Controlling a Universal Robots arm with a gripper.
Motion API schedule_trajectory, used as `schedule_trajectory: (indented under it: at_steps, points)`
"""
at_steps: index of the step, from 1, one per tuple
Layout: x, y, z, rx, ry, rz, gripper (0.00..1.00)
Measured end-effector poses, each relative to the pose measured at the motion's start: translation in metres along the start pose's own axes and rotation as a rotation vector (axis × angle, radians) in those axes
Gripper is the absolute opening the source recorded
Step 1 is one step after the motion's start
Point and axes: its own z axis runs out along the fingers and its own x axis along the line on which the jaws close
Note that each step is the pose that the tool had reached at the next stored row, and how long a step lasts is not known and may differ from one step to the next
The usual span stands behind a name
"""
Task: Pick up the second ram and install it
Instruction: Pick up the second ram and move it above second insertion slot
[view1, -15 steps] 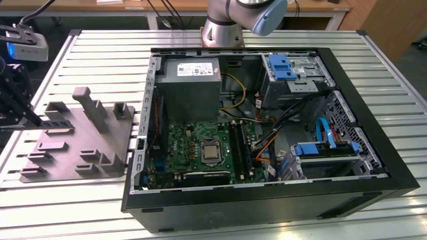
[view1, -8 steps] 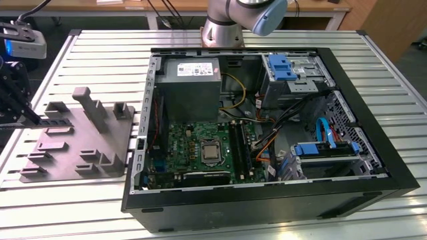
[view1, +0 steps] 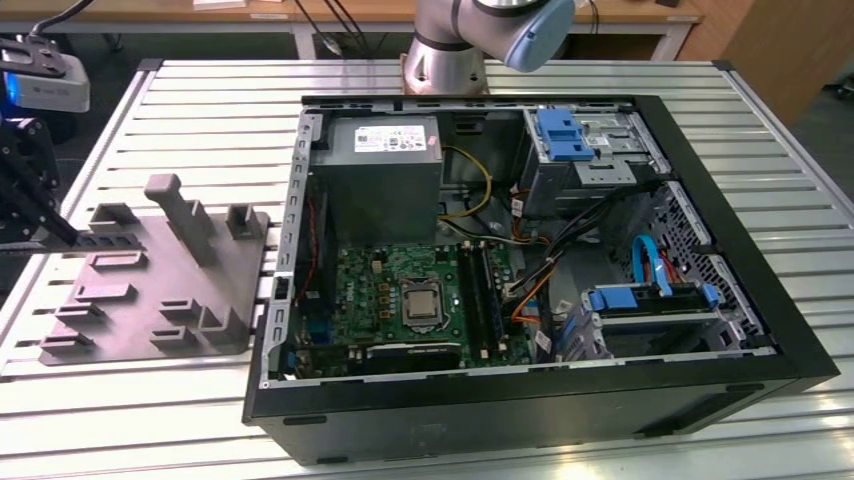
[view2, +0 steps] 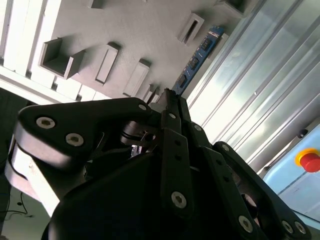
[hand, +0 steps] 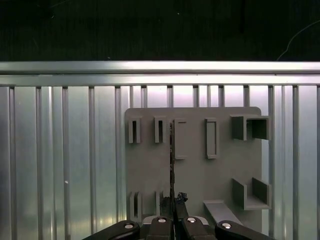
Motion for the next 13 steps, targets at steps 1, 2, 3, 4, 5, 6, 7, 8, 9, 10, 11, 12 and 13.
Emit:
schedule_trajectory:
  at_steps: [1, 2, 3, 4, 5, 6, 7, 8, 9, 10, 11, 12, 13]
  points:
    - [0.0000, 0.0000, -0.0005, 0.0000, -0.0002, 0.000, 0.14]
    - [-0.0001, 0.0000, -0.0010, 0.0000, -0.0004, 0.000, 0.14]
    - [-0.0001, -0.0001, -0.0016, 0.0000, -0.0005, 0.000, 0.14]
    - [-0.0001, -0.0001, -0.0022, 0.0000, -0.0008, 0.000, 0.14]
    - [-0.0001, -0.0001, -0.0029, 0.0000, -0.0009, 0.000, 0.14]
    - [-0.0002, -0.0001, -0.0036, -0.0001, -0.0012, 0.000, 0.14]
    - [-0.0002, -0.0001, -0.0042, 0.0000, -0.0016, 0.000, 0.14]
    - [-0.0002, -0.0001, -0.0048, 0.0000, -0.0020, 0.000, 0.14]
    - [-0.0002, -0.0001, -0.0055, -0.0001, -0.0024, 0.000, 0.14]
    - [-0.0003, -0.0001, -0.0061, 0.0000, -0.0028, 0.000, 0.14]
    - [-0.0003, -0.0001, -0.0068, 0.0000, -0.0032, 0.000, 0.14]
    - [-0.0003, -0.0002, -0.0074, 0.0000, -0.0036, 0.000, 0.14]
    - [-0.0003, -0.0002, -0.0082, -0.0001, -0.0038, 0.000, 0.14]
